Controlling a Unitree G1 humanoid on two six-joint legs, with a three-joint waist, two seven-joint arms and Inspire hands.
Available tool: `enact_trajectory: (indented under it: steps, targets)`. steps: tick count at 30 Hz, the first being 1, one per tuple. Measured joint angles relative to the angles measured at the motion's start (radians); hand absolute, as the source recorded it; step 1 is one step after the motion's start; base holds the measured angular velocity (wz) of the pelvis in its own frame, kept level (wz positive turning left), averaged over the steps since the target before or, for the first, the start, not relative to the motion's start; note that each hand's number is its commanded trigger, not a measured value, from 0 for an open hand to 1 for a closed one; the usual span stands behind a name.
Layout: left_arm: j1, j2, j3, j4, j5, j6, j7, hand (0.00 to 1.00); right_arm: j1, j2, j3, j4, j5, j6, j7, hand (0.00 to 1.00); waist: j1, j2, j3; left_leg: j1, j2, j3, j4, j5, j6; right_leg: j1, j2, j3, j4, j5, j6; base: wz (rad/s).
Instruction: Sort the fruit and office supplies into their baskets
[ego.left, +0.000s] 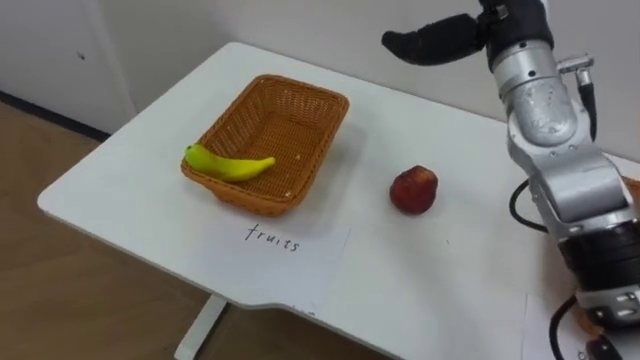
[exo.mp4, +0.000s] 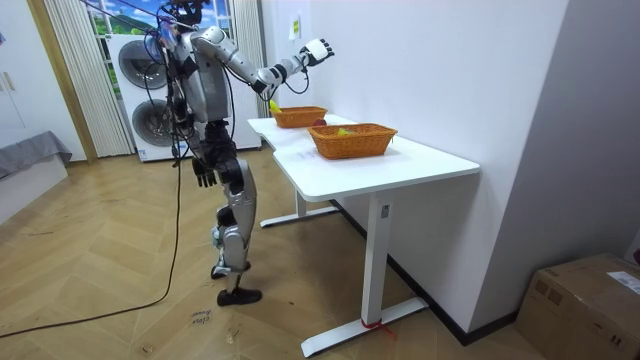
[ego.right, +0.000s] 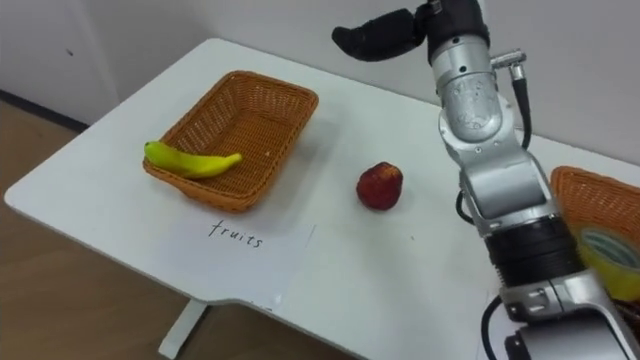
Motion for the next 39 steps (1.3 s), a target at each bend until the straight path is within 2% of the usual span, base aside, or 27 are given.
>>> enact_trajectory:
  steps: [2, 7, 14, 21, 25, 27, 30, 36, 39]
  targets:
    - [0.001, -0.009, -0.001, -0.018, 0.001, 0.001, 0.001, 0.0, 0.021, 0.0, -0.002, 0.009, 0.078, 0.001, -0.013, 0.0, -0.02, 0.0, -0.0001, 0.003, 0.002, 0.001, -0.002, 0.0, 0.0, 0.001, 0.0, 0.001, 0.0, 0.0, 0.0, 0.0]
    - [0.0, -0.018, -0.026, -0.012, 0.0, 0.011, 0.003, 0.0, 0.057, 0.001, -0.003, 0.019, 0.089, 0.007, -0.012, 0.0, -0.042, -0.003, -0.0011, 0.002, 0.0, 0.004, 0.0, -0.001, 0.0, 0.001, -0.002, 0.0, 0.001, 0.0, 0.0, -0.02]
    - [0.0, -0.016, -0.044, -0.005, 0.0, 0.018, -0.001, 0.0, 0.101, 0.008, -0.002, 0.059, 0.066, 0.008, -0.013, 0.0, -0.048, -0.003, -0.0028, 0.0, 0.0, 0.004, 0.002, -0.001, 0.0, -0.002, -0.001, 0.001, 0.001, 0.0, 0.0, 0.0]
    - [0.028, -0.026, -0.06, -0.018, -0.001, 0.036, 0.003, 0.0, 0.107, 0.037, -0.002, 0.147, 0.077, 0.011, -0.036, 0.0, -0.043, 0.02, -0.015, 0.0, 0.001, 0.012, 0.003, 0.0, 0.0, -0.01, -0.002, 0.005, 0.002, 0.0, 0.0, -0.03]
    - [0.031, -0.037, -0.06, -0.029, -0.001, 0.036, 0.005, 0.0, 0.107, 0.041, -0.002, 0.169, 0.077, 0.011, -0.048, 0.0, -0.043, 0.034, -0.0084, -0.004, 0.002, 0.009, 0.002, 0.0, 0.0, -0.013, -0.002, 0.003, 0.002, 0.0, 0.0, 0.0]
    - [0.031, -0.043, -0.06, -0.029, -0.002, 0.036, 0.005, 0.0, 0.107, 0.042, -0.002, 0.172, 0.097, 0.011, -0.053, 0.0, -0.037, 0.036, -0.0075, -0.008, 0.002, 0.009, 0.001, 0.0, 0.0, -0.018, -0.002, 0.002, 0.004, 0.0, 0.0, 0.0]
    - [0.032, -0.045, -0.071, -0.027, -0.002, 0.036, 0.005, 0.0, 0.106, 0.042, -0.002, 0.2, 0.132, 0.01, -0.052, 0.0, -0.028, 0.034, -0.0078, -0.013, 0.002, 0.012, 0.004, 0.0, 0.0, -0.029, -0.003, 0.002, 0.009, 0.0, 0.0, 0.0]
    - [0.028, -0.045, -0.081, -0.004, -0.01, 0.032, 0.005, 0.0, 0.107, 0.049, 0.0, 0.262, 0.174, 0.011, -0.041, 0.0, -0.02, 0.028, -0.0027, -0.018, 0.001, 0.012, -0.001, 0.0, 0.001, -0.034, -0.005, 0.0, 0.013, 0.0, 0.0, 0.0]
    - [0.032, -0.046, -0.08, -0.005, -0.007, 0.031, 0.0, 0.0, 0.107, 0.049, 0.0, 0.258, 0.192, 0.01, -0.041, 0.0, -0.02, 0.022, -0.0053, -0.03, 0.0, 0.012, -0.007, 0.001, 0.001, -0.043, -0.006, -0.005, 0.013, -0.001, 0.001, 0.01]
